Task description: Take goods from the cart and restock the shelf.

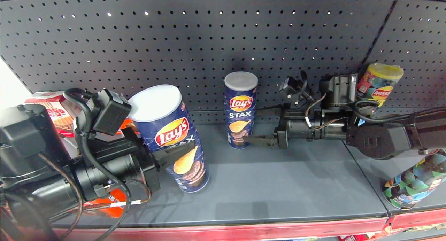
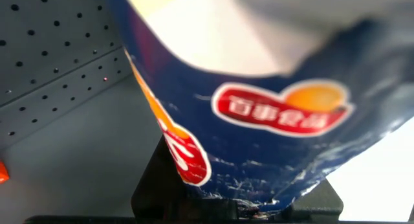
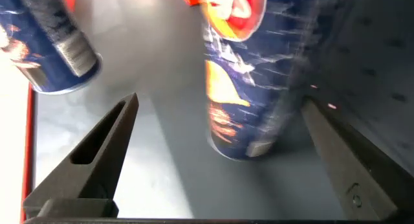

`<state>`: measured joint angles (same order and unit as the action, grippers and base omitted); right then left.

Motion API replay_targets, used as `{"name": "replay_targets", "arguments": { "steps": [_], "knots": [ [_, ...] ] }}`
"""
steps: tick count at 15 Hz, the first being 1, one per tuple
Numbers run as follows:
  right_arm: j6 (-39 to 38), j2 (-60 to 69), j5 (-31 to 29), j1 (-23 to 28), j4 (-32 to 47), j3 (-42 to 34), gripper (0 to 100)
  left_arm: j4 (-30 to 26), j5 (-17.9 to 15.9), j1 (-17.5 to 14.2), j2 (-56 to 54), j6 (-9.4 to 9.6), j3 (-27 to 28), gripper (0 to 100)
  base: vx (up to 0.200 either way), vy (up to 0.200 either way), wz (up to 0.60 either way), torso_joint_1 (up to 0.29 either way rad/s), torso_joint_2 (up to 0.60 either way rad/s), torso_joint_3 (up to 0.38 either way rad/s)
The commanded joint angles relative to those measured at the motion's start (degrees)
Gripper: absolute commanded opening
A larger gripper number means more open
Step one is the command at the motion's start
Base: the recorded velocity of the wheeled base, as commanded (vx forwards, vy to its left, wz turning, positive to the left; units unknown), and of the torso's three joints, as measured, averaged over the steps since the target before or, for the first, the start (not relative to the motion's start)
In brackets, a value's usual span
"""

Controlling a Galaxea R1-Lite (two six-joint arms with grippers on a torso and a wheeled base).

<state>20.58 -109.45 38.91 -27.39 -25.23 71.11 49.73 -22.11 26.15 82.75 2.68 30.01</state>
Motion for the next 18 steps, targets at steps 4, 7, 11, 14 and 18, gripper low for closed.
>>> {"name": "replay_targets", "arguments": {
  "steps": [4, 7, 11, 14, 18],
  "knots": [
    [-0.01, 0.02, -0.15, -2.31, 0.01, -1.76, 100, 0.02, 0.05, -0.05, 0.13, 0.04, 0.05, 0, 0.0, 0.0, 0.0, 0.0, 0.0, 0.0],
    [0.16, 1.34, -0.5, -2.4, -0.08, -4.75, 100, 0.02, 0.05, -0.05, -0.04, 0.04, -0.13, 0, 0.0, 0.0, 0.0, 0.0, 0.0, 0.0],
    [-0.01, 2.13, -2.61, -0.82, -1.22, -6.16, 100, 0.02, 0.05, -0.05, -0.22, 0.04, -0.31, 0, 0.0, 0.0, 0.0, 0.0, 0.0, 0.0],
    [-0.27, 1.96, -5.51, -0.64, -1.48, -5.63, 100, 0.11, -0.03, -0.05, -0.13, 0.04, -0.22, 0, 0.0, 0.0, 0.0, 0.0, 0.0, 0.0],
    [-2.47, 0.81, -11.14, -2.49, -1.48, -2.38, 100, 0.02, 0.05, -0.05, -0.13, 0.04, -0.39, 0, 0.0, 0.0, 0.0, 0.0, 0.0, 0.0]
  ]
}}
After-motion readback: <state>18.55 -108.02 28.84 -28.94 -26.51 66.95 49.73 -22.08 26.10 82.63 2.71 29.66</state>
